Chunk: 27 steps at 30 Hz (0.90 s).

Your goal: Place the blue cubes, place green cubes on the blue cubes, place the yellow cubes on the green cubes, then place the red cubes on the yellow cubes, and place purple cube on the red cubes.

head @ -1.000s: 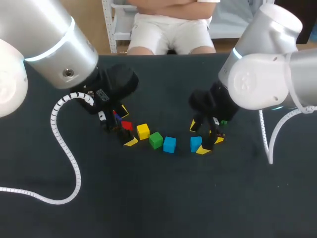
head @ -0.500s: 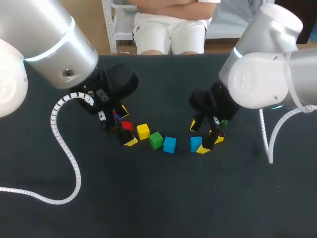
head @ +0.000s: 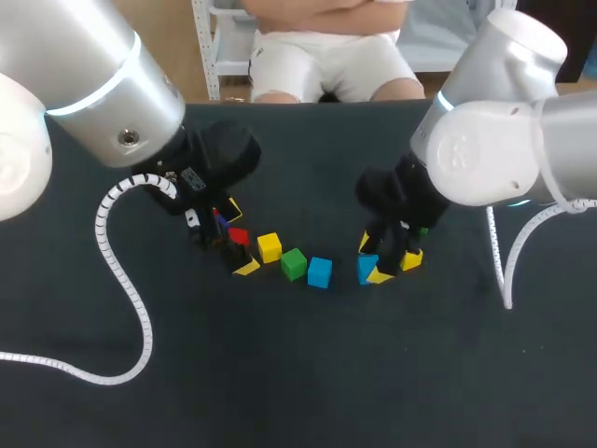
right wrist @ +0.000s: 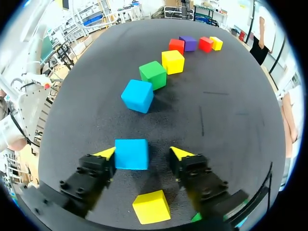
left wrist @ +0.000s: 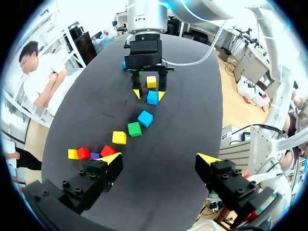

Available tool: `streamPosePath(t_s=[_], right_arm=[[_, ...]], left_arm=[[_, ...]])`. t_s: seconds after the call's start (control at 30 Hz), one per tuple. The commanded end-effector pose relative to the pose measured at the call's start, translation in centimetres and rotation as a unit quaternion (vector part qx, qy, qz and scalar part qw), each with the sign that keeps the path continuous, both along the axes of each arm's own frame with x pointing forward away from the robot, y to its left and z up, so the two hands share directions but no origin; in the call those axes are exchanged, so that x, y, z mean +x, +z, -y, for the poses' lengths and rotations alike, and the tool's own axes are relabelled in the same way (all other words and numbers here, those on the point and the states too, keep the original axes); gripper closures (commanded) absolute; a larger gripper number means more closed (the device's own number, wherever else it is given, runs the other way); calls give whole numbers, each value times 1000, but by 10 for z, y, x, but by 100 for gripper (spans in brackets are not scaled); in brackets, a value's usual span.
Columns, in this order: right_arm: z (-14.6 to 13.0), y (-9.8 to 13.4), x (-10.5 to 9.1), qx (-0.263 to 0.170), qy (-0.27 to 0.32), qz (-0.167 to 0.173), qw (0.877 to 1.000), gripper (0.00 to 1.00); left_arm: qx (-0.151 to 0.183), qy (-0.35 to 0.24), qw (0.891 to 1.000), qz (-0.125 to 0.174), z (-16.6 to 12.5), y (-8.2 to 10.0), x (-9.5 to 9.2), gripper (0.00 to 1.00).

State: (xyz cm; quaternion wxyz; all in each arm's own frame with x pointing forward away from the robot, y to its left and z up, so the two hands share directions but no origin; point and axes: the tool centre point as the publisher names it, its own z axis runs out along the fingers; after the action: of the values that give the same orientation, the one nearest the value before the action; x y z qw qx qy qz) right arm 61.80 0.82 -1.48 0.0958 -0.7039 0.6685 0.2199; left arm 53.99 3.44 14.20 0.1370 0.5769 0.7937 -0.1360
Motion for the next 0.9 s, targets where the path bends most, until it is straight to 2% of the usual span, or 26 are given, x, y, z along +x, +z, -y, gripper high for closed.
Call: streamPosePath(t_s=[0.03,0.13,0.23,0.6,0.7,0.9], right_arm=[[1,1,0,0,0,1,1000,68],[1,1,0,-1,0,1,1000,78],[1,1,-1,-2,2,1,1000,99],[-2,11,-10,-34,-8,-5,999,100],[-3,19,-13,-48,-24,7,999,100],[-4,36,-15,-48,-56,30,997,100]], left_arm=[[1,-1,1000,-1,0,0,1,0],[1,-1,1000,-1,0,0,1,0],[1,-1,1000,-1,0,0,1,0],[1,-1,1000,-1,0,0,1,0],[1,-1,1000,-1,0,0,1,0],[1,-1,1000,-1,0,0,1,0]])
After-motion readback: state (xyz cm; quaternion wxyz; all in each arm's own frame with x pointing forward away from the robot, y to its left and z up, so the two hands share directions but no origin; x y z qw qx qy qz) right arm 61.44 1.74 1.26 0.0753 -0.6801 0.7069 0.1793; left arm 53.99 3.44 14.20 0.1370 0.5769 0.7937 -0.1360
